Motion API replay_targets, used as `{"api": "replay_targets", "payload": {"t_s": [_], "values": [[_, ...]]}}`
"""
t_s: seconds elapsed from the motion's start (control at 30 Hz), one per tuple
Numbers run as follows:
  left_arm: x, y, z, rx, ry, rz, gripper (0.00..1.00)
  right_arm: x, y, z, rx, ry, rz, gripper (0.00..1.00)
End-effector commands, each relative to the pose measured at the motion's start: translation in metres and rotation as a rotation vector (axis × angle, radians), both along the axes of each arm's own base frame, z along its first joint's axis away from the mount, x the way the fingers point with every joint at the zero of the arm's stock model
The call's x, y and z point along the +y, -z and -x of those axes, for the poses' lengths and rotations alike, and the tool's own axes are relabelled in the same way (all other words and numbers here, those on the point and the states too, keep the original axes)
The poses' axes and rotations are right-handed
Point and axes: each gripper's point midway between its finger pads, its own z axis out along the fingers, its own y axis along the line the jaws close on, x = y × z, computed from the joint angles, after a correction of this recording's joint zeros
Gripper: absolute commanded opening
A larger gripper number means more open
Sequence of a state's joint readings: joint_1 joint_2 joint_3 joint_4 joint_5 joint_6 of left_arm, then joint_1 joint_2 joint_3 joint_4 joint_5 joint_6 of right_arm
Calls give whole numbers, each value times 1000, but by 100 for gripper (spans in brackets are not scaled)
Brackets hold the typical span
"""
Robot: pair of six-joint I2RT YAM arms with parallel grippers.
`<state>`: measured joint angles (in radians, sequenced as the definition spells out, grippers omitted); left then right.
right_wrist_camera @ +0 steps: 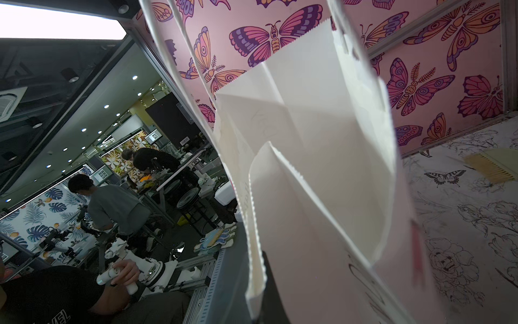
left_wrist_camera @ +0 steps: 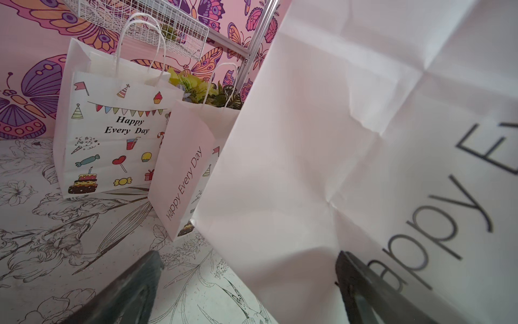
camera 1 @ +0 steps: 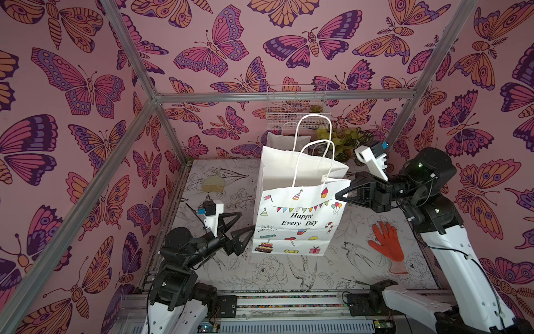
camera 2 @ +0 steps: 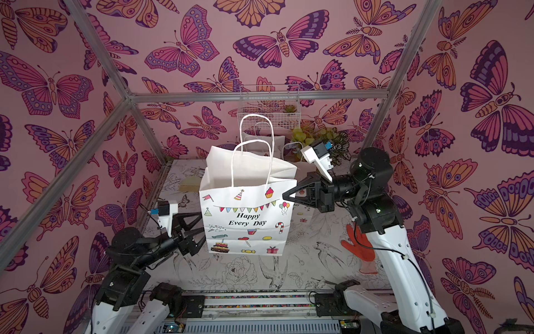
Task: Put away the paper bag
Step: Press the paper bag.
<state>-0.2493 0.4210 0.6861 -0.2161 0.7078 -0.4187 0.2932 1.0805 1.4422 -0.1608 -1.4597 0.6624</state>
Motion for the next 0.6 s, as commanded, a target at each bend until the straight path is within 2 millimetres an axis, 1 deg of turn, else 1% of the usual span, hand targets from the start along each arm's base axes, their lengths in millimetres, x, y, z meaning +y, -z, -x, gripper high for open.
{"api": "replay_targets", "payload": {"t_s": [0.0,0.1,0.27,0.4,0.57], "values": [[-5,-23,9,-102,51,-1,100,1,-1,6,-27,-29,-6,0],[-8,-29,11,-123,82,-6,100,1,-1,5,-29,-28,-6,0],[-17,-52,32,-204,200,22,100,1,-2,-1,-16,-13,-3,0],[-17,-52,37,-211,217,-15,100,-2,-5,-7,-21,16,-6,0],[-22,-59,46,-214,285,23,100,-1,-7,-12,-18,30,-7,0]]}}
